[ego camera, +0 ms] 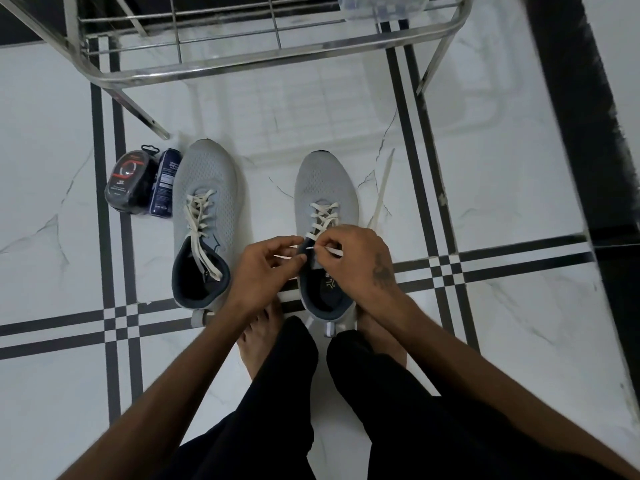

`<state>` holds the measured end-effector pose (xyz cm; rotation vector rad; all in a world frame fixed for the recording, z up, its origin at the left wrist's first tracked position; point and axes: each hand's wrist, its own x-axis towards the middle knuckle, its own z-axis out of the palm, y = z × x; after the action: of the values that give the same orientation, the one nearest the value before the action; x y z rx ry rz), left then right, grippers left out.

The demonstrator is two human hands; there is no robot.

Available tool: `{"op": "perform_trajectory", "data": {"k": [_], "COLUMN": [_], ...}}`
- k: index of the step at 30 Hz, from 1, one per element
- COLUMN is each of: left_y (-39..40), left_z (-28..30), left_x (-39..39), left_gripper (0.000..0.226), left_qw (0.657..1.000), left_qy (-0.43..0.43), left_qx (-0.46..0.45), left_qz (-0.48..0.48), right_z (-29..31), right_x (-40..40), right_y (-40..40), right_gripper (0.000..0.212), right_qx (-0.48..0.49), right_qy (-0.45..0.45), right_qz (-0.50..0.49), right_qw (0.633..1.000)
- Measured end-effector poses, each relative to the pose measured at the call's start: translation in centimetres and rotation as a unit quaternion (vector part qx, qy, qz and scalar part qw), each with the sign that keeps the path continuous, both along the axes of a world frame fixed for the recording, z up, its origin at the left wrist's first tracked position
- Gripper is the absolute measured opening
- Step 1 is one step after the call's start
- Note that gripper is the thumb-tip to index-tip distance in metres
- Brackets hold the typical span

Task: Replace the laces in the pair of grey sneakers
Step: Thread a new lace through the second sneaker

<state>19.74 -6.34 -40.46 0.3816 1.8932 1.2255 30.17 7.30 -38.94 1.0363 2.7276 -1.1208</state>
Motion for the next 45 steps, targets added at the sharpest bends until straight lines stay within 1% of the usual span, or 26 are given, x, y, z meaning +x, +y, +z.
{"op": "perform_trajectory", "data": {"k": [4,8,14,17,22,26,29,31,34,35,37,39,40,41,43,45], "left_y": [0.2,0.2,0.1,0.1,0.1,0.3,0.0,0.0,0.5,0.7,1.4,2.1,2.4,2.5,2.1,1.6], "left_z": [0.0,0.1,0.2,0.0,-0.3,-1.0,-1.8,-2.0,-2.2,-2.1,-1.7,-1.1,-0.7,-0.3,0.5,0.9], "left_x": [0.4,0.5,0.9,0.9,1.1,1.2,1.1,1.1,1.3,1.3,1.3,1.1,1.0,1.0,0.6,-0.1], "left_gripper": [0.027,0.028,0.027,0.024,0.024,0.021,0.023,0.022,0.011,0.009,0.01,0.015,0.016,0.017,0.016,0.01], "left_qw": [1.0,0.999,0.998,0.997,0.997,0.995,0.99,0.986,0.975,0.972,0.976,0.981,0.981,0.981,0.981,0.984], "left_qy": [0.02,0.034,0.057,0.067,0.022,-0.012,-0.079,-0.123,-0.182,-0.193,-0.18,-0.153,-0.143,-0.133,-0.097,-0.049], "left_qx": [0.015,0.03,0.04,0.04,0.072,0.087,0.092,0.083,0.054,0.047,0.041,0.046,0.057,0.069,0.077,0.074], "left_qz": [-0.001,-0.011,-0.009,-0.009,0.01,0.041,0.069,0.08,0.114,0.123,0.115,0.109,0.115,0.125,0.15,0.157], "right_z": [-0.3,-0.2,-0.2,-0.2,-0.1,-0.5,-1.0,-1.2,-1.4,-1.5,-1.3,-1.5,-1.6,-1.6,-1.9,-2.1], "right_x": [-0.3,-0.3,-0.6,-0.5,-0.5,-0.6,-0.6,-0.1,0.8,0.9,1.2,1.6,2.1,2.7,4.1,4.9], "right_y": [-0.3,0.3,0.3,0.0,-0.1,-0.6,-0.9,-0.8,-0.5,-0.5,-0.6,-0.8,-0.7,-0.6,-0.5,-0.4], "right_gripper": [0.01,0.01,0.013,0.014,0.015,0.017,0.017,0.016,0.013,0.013,0.019,0.036,0.043,0.046,0.045,0.039], "right_qx": [-0.014,-0.028,0.025,0.012,-0.035,0.012,0.018,0.015,0.007,0.007,0.039,0.093,0.105,0.095,0.018,-0.046], "right_qy": [0.004,-0.011,-0.048,-0.036,-0.018,-0.034,-0.032,-0.013,0.016,0.023,0.025,0.02,0.025,0.037,0.053,0.042], "right_qz": [-0.013,0.011,0.039,0.023,-0.009,0.003,0.015,0.015,0.02,0.023,0.025,-0.021,-0.064,-0.107,-0.17,-0.186], "right_qw": [1.0,0.999,0.998,0.999,0.999,0.999,0.999,1.0,1.0,0.999,0.999,0.995,0.992,0.989,0.984,0.98]}}
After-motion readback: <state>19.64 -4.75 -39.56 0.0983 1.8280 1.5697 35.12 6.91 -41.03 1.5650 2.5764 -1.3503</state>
